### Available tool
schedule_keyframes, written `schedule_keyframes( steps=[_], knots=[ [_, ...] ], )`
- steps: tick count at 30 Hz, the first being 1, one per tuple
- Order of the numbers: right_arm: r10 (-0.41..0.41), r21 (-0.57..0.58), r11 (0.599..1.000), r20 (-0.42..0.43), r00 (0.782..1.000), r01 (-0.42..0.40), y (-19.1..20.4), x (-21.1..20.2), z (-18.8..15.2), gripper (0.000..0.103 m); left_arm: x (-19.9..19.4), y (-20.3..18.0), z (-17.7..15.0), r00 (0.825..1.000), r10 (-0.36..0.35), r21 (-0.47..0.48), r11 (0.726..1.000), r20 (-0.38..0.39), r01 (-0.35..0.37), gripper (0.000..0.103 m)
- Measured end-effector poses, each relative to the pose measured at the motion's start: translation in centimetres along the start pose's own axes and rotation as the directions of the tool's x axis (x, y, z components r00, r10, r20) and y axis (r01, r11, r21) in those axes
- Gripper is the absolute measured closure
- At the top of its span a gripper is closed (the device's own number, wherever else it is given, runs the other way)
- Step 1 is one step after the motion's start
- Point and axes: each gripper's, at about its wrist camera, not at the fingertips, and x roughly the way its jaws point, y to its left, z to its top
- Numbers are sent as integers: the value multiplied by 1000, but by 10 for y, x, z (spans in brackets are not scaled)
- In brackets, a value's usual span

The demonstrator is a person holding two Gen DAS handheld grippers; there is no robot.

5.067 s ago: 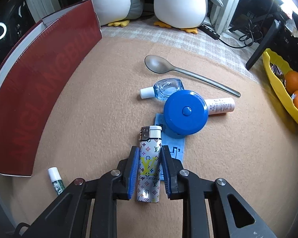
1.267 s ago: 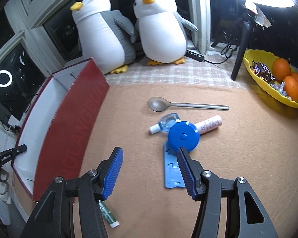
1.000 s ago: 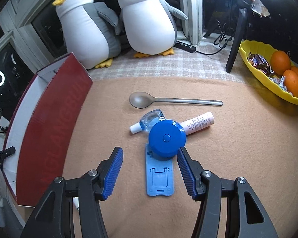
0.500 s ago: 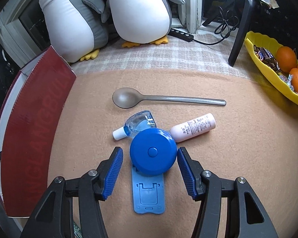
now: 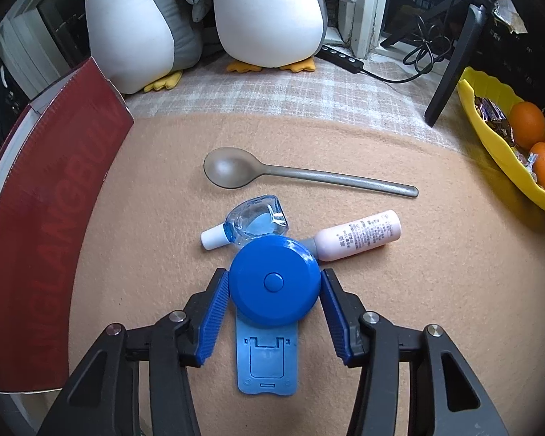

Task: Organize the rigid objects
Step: 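Move the right tool to the blue tape measure and grasp it, then carry the blue tape measure into the box and release it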

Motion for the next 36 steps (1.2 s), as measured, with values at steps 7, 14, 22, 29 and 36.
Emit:
schedule_keyframes(
  steps=[7,14,22,29,36],
  knots=[
    [-7,-12,1000,1,1000,7,1,-1,-2,57,0,0,-1,1000,-5,-2,1000,1,5,91],
    [1,-2,1000,17,1000,-1,0,-11,-7,57,0,2,-2,1000,-16,-5,1000,3,16,91],
    [21,-22,1000,60,998,-20,15,-39,-8,57,-2,6,-6,999,-39,-10,999,12,40,91],
    [69,-71,996,108,992,-62,49,-75,-7,57,-5,11,-9,998,-66,-12,998,26,66,92],
    [120,-141,985,142,983,-100,93,-107,-7,57,-9,16,-12,995,-94,-15,995,46,95,93]
  ],
)
